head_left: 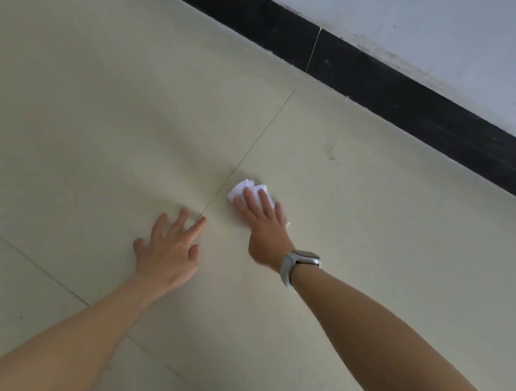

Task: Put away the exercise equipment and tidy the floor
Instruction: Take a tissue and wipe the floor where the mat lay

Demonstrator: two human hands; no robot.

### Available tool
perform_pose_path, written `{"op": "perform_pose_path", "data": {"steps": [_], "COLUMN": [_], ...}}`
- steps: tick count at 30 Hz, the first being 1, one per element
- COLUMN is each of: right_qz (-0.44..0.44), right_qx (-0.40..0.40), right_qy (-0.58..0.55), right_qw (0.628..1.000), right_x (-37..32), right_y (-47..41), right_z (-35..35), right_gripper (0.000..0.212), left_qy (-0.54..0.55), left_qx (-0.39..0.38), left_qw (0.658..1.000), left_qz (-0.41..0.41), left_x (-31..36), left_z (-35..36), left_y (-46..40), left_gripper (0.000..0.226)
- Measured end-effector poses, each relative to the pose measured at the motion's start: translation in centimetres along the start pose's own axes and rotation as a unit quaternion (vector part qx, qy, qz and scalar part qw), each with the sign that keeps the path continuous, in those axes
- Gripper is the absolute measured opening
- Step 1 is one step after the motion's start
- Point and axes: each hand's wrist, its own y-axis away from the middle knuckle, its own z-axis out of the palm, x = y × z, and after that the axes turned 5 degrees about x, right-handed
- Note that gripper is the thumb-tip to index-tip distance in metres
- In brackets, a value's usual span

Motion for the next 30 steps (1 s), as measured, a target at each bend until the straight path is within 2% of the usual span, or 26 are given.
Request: {"op": "perform_pose_path", "data": {"steps": [3, 5, 6, 8, 10, 12, 14, 16, 18, 20, 21, 22, 23, 24, 25, 27, 30], "right_qz": [-0.138, -0.231, -0.241, -0.165, -0.004, 0.125, 0.190, 0.134, -0.012, -0.163, -0.183, -0.162, -0.097, 0.007, 0.117, 0.254, 0.349], "right_qx": [-0.003, -0.020, -0.018, 0.019, 0.067, 0.077, 0.101, 0.120, 0.067, 0.011, -0.026, -0.067, -0.104, -0.143, -0.168, -0.150, -0.103], "right_qy": [-0.024, 0.017, 0.047, 0.086, 0.071, 0.052, 0.049, 0.088, 0.111, 0.103, 0.074, 0.022, -0.049, -0.123, -0.192, -0.269, -0.325], "right_qw": [0.990, 0.973, 0.969, 0.982, 0.995, 0.988, 0.975, 0.980, 0.992, 0.981, 0.980, 0.984, 0.989, 0.982, 0.960, 0.917, 0.873], "right_x": [-1.0, 1.2, 2.8, 6.4, 10.2, 12.4, 11.8, 9.5, 6.9, 4.1, 3.1, 2.2, 1.6, 0.9, 0.0, -1.8, -4.7], "right_y": [4.1, 5.2, 5.0, 4.5, 4.4, 5.5, 7.0, 9.0, 11.7, 14.3, 15.3, 16.1, 16.5, 16.7, 16.9, 17.5, 19.2], "right_z": [2.3, 2.1, 1.6, -0.2, -2.5, -4.3, -4.1, -1.6, 1.2, 2.1, 1.7, 0.9, -0.1, -1.5, -3.3, -7.2, -14.1], "right_gripper": [0.089, 0.091, 0.090, 0.089, 0.090, 0.088, 0.090, 0.090, 0.093, 0.088, 0.085, 0.084, 0.084, 0.081, 0.076, 0.068, 0.062], "left_qy": [0.005, -0.002, -0.005, 0.000, 0.006, 0.006, 0.005, 0.015, 0.017, 0.009, 0.009, 0.014, 0.021, 0.029, 0.037, 0.062, 0.113], "left_qx": [0.027, 0.025, 0.021, 0.028, 0.058, 0.093, 0.093, 0.067, 0.055, 0.038, 0.021, 0.003, -0.016, -0.039, -0.062, -0.095, -0.104], "left_qw": [1.000, 1.000, 1.000, 1.000, 0.998, 0.996, 0.995, 0.996, 0.997, 0.999, 0.999, 1.000, 0.999, 0.999, 0.997, 0.994, 0.988], "left_qz": [0.008, 0.016, 0.018, 0.014, 0.004, 0.007, 0.031, 0.050, 0.046, 0.033, 0.026, 0.022, 0.020, 0.017, 0.013, 0.001, -0.007], "left_x": [-1.2, -1.6, -1.6, -1.1, -0.3, 0.6, 1.7, 2.8, 3.5, 3.6, 3.6, 3.6, 3.6, 3.7, 3.8, 3.7, 2.9], "left_z": [-0.4, -0.4, -0.3, 0.0, 0.5, 0.9, 1.2, 1.6, 1.7, 1.5, 1.3, 0.8, 0.1, -1.0, -2.2, -4.9, -9.6], "left_y": [-0.3, -0.3, -0.2, 0.0, 0.2, 0.4, 0.5, 0.7, 0.9, 1.6, 2.4, 3.3, 4.3, 5.5, 6.7, 9.6, 14.7], "left_gripper": [0.054, 0.055, 0.055, 0.053, 0.051, 0.048, 0.048, 0.050, 0.053, 0.055, 0.057, 0.059, 0.060, 0.061, 0.061, 0.058, 0.055]}}
